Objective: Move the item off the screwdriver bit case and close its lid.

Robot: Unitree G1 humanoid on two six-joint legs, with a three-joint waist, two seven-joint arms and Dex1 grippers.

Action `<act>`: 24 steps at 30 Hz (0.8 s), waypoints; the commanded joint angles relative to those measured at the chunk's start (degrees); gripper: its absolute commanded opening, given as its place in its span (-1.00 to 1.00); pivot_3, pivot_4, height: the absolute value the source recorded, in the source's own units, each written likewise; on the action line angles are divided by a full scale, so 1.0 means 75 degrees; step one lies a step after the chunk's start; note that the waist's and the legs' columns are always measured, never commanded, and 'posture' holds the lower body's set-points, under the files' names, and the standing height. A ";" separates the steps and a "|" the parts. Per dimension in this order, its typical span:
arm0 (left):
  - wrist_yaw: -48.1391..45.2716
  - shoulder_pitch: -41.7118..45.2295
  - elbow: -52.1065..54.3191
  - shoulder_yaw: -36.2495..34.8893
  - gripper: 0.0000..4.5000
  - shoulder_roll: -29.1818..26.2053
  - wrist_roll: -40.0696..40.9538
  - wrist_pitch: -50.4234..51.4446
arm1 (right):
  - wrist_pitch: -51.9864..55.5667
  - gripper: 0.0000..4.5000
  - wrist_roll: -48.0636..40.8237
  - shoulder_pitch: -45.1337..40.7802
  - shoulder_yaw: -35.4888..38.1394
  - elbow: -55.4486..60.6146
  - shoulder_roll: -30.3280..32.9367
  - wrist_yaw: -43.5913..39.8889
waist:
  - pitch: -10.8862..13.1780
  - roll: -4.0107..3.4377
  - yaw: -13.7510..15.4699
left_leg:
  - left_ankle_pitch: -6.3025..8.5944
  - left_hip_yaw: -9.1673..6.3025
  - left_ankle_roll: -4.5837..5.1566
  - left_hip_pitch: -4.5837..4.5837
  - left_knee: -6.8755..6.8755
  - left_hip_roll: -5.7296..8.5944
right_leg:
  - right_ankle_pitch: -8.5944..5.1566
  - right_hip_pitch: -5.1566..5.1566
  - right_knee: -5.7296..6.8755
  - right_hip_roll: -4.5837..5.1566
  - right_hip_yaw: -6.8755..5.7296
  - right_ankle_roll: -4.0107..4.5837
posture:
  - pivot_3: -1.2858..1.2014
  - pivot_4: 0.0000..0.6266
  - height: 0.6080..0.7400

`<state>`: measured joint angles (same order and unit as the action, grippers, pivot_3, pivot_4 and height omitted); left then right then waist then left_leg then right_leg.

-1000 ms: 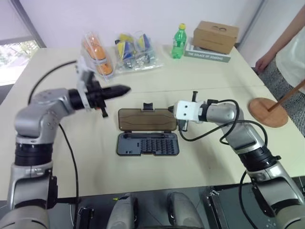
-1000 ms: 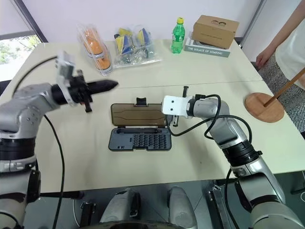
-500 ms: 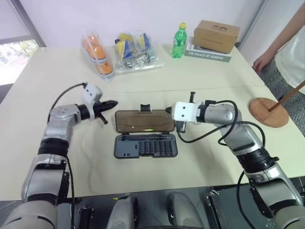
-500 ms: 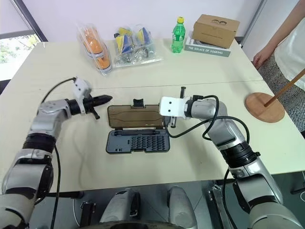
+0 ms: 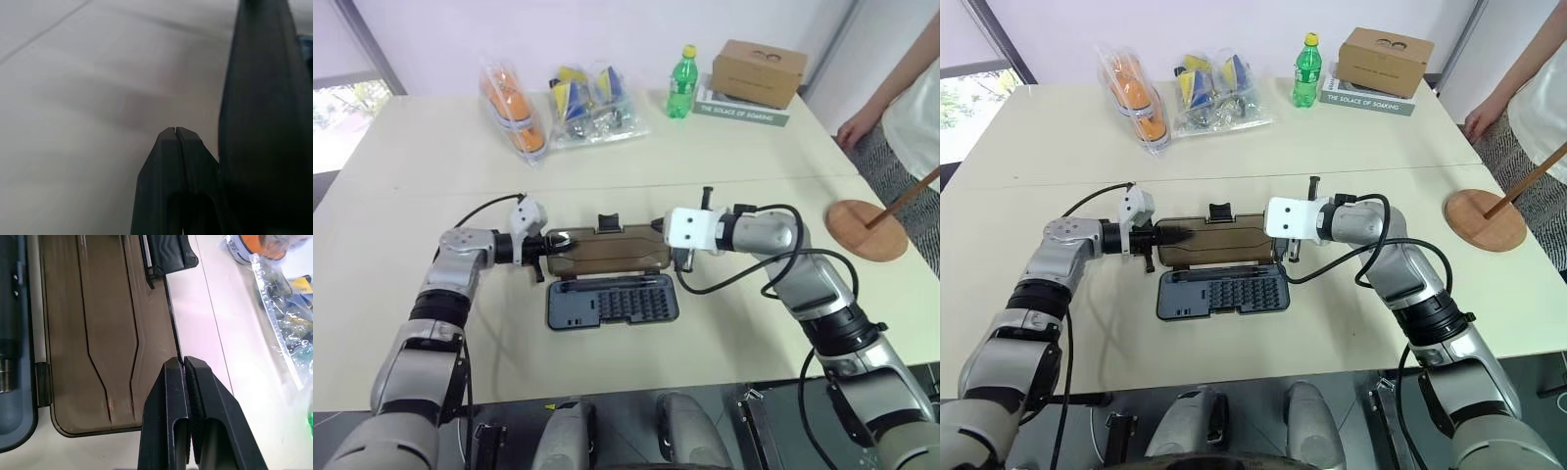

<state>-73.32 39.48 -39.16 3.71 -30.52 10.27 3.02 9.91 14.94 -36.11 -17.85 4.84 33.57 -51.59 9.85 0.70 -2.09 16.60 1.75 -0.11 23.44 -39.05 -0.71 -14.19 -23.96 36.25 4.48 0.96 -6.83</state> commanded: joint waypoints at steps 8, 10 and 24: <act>0.0034 -0.0027 0.0460 -0.0041 -1.00 0.0007 0.0029 0.0180 | 0.0472 -0.42 -0.0109 -0.0161 0.0152 0.0471 -0.0014 -0.0021 | 0.0000 0.0000 0.0154 | 0.0000 0.0001 0.0000 0.0000 -0.0003 0.0001 | 0.0000 -0.0001 0.0000 0.0001 0.0000 0.0000 | 0.03 -0.52 1.00; 0.0078 -0.0032 0.0407 -0.0034 -1.00 0.0013 -0.0005 0.0117 | 0.0644 0.06 -0.0122 -0.0182 0.0155 0.0526 0.0059 -0.0108 | 0.0000 0.0000 0.0172 | 0.0000 0.0001 0.0000 0.0000 -0.0002 0.0001 | 0.0000 -0.0001 0.0000 0.0001 -0.0001 0.0000 | 0.03 -0.52 1.00; 0.0127 -0.0095 0.1101 -0.0165 -1.00 -0.0055 0.0211 0.0199 | 0.4831 0.88 -0.2699 0.0168 0.2460 0.2797 0.1565 -0.1465 | -0.0001 0.0002 0.0222 | 0.0001 -0.0009 0.0001 0.0010 -0.0005 0.0000 | 0.0000 -0.0001 -0.0002 0.0007 -0.0006 0.0001 | 0.03 -0.52 1.00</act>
<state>-71.93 38.65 -34.56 3.52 -30.46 10.37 3.82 43.68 -2.84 -36.02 -2.10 22.90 44.37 -62.44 9.85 0.72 -0.43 16.60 1.68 -0.10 23.51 -39.09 -0.71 -14.19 -23.95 36.23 4.56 0.90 -6.83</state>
